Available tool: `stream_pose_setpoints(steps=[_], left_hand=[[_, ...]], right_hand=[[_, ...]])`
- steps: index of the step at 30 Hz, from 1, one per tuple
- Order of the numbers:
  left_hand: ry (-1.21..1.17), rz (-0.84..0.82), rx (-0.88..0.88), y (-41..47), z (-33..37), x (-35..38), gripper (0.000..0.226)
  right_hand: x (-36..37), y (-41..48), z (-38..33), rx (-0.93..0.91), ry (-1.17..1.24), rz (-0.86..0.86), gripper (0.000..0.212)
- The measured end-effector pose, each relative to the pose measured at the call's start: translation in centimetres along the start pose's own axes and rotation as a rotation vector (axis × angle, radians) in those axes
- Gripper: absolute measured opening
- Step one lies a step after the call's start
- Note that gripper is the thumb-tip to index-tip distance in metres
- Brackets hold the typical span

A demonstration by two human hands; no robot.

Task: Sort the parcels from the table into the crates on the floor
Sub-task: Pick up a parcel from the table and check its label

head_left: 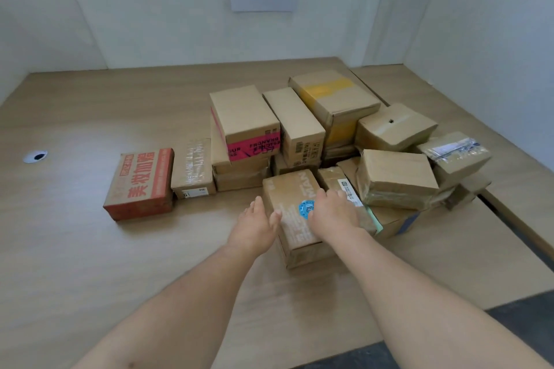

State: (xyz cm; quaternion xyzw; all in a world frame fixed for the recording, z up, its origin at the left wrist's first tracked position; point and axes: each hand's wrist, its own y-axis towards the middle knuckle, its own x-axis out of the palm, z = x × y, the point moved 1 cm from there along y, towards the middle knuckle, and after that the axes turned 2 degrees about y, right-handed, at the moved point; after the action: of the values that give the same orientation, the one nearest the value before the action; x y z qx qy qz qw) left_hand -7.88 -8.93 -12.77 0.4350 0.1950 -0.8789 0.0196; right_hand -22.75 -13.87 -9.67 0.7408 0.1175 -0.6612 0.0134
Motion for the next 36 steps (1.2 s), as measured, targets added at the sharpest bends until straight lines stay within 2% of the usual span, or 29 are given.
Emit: stream_pose_setpoints(steps=[3, 5, 10, 13, 18, 24, 30, 34, 36], left_hand=[[-0.129, -0.016, -0.074, 0.2, -0.6, -0.7, 0.060], [-0.126, 0.016, -0.144, 0.1, -1.3, -1.3, 0.061], [-0.184, -0.026, -0.177, -0.4, -2.8, -2.0, 0.043], [-0.264, -0.038, -0.202, -1.4, -2.9, -2.1, 0.038], [-0.464, -0.025, -0.240, -4.3, -3.2, -2.5, 0.036], [-0.654, 0.077, -0.166, -8.8, -3.6, -4.0, 0.038], [-0.729, 0.169, -0.173, -14.3, -4.1, -4.5, 0.054], [-0.786, 0.202, -0.239, -18.4, -5.0, -4.7, 0.066], [-0.790, 0.217, -0.279, -20.0, -5.9, -5.0, 0.072]], right_hand=[[-0.3, 0.6, -1.3, -0.011, 0.133, -0.024, 0.029], [-0.4, 0.6, -2.1, 0.008, 0.229, -0.068, 0.027], [0.5, -0.4, -2.8, 0.174, 0.473, -0.372, 0.033], [0.9, -1.3, -2.7, 0.207, 0.620, -0.463, 0.032], [0.7, -3.2, -2.8, 0.153, 0.721, -0.425, 0.026], [-0.9, -7.1, -3.6, 0.023, 0.860, -0.335, 0.067], [-1.6, -11.9, -4.9, -0.050, 0.955, -0.338, 0.055], [-1.9, -14.5, -6.1, -0.027, 0.992, -0.390, 0.082], [-2.0, -15.3, -7.3, -0.058, 0.980, -0.418, 0.089]])
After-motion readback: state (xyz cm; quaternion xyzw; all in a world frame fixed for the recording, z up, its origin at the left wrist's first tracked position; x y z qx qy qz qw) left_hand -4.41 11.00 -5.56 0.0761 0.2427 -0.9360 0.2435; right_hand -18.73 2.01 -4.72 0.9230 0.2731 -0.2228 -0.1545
